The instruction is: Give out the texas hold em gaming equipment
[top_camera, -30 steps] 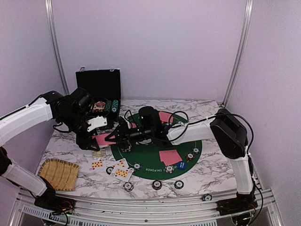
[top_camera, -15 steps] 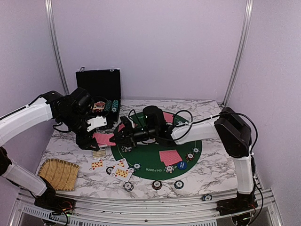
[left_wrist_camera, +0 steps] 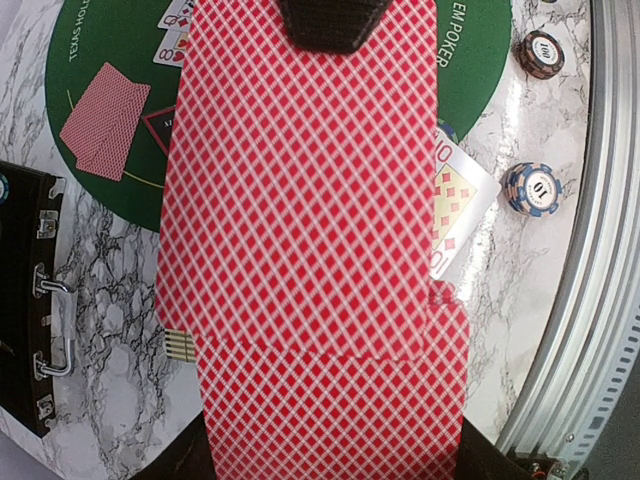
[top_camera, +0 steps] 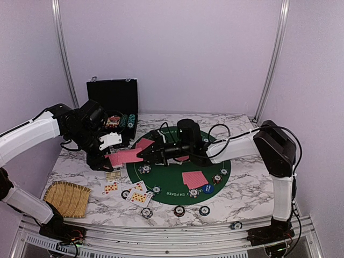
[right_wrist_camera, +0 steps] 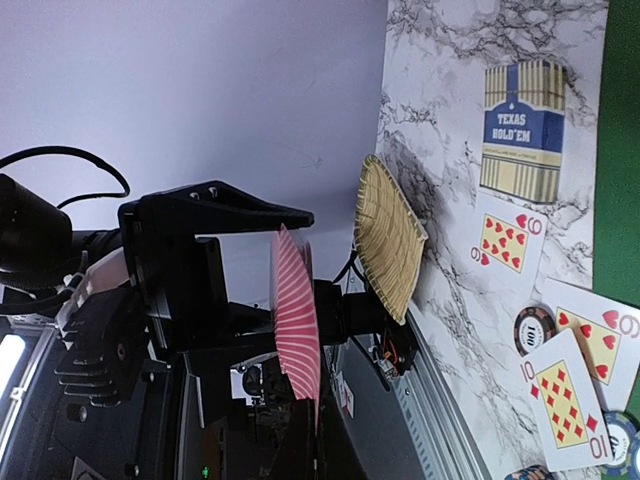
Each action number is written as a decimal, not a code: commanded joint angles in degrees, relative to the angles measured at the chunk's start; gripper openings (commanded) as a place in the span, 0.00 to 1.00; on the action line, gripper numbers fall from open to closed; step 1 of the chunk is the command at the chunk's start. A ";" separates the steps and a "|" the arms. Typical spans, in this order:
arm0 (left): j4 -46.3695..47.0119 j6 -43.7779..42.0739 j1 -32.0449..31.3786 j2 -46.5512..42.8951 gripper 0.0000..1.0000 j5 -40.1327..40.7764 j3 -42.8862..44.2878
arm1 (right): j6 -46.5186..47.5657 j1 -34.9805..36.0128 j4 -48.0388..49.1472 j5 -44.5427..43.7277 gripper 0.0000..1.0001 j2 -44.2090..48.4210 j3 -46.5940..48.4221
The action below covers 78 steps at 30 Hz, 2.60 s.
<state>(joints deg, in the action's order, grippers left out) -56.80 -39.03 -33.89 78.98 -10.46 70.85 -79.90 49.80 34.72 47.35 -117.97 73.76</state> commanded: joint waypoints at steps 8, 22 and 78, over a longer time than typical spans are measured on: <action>0.73 -1.09 0.29 -0.20 0.00 0.29 -1.62 | 6.12 -9.66 -4.85 1.17 0.00 8.43 -6.74; 5.06 -4.14 5.20 3.06 0.00 0.18 -6.11 | 30.17 -24.91 -32.48 -5.60 0.00 5.69 -4.62; 27.00 -9.25 26.15 15.18 0.99 4.95 -16.23 | 44.24 -22.06 -59.83 -31.35 0.99 24.77 -3.27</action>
<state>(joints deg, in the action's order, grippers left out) -27.11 -48.60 -7.86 96.25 -4.25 54.54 -36.71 27.64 -22.76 18.55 -95.22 67.64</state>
